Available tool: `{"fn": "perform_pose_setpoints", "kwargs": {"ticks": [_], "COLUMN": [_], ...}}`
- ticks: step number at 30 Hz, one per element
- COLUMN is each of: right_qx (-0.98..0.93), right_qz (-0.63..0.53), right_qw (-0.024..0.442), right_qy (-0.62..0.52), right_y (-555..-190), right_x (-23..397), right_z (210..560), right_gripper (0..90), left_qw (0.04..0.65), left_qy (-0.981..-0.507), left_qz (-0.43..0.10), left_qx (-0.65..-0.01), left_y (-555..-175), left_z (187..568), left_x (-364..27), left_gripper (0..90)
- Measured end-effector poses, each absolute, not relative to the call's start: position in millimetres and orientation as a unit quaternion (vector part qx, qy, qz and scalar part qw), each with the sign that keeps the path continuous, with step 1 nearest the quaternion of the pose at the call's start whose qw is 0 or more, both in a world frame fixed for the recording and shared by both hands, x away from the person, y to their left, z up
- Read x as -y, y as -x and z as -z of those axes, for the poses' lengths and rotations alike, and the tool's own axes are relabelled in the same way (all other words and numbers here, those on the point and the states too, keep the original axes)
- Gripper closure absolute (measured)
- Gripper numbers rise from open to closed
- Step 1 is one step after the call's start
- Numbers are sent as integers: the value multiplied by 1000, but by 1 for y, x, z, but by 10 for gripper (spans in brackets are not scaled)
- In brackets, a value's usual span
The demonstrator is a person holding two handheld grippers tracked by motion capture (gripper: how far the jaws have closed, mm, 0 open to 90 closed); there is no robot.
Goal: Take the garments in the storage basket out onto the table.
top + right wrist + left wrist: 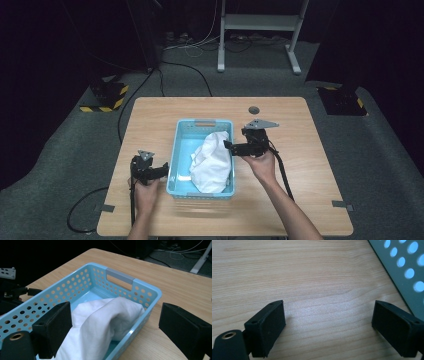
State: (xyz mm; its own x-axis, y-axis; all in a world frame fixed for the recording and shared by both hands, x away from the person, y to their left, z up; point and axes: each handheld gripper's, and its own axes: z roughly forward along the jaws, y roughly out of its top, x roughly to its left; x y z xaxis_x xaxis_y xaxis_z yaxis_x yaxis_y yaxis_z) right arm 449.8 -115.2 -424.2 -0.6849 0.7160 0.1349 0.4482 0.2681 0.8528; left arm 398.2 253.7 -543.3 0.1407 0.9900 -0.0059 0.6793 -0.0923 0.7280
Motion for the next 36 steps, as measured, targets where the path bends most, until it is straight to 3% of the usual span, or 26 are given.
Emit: {"fn": "perform_pose_setpoints", "kwargs": {"ticks": [20,36], "right_qx": [-804,-809], "right_qz": [-452,-434], "right_qw": [112,103], "right_qy": [-369,-382], "right_y": [-457,-461], "right_x": [87,74], "right_z": [443,457], "right_gripper": [126,265], "left_qw": [304,305], "left_qy": [-691,-691], "left_qz": [-257,-256], "left_qx": [-603,-604], "left_y": [-398,-398], "left_z": [543,543], "left_x": [-254,-254], "left_gripper": [117,116]}}
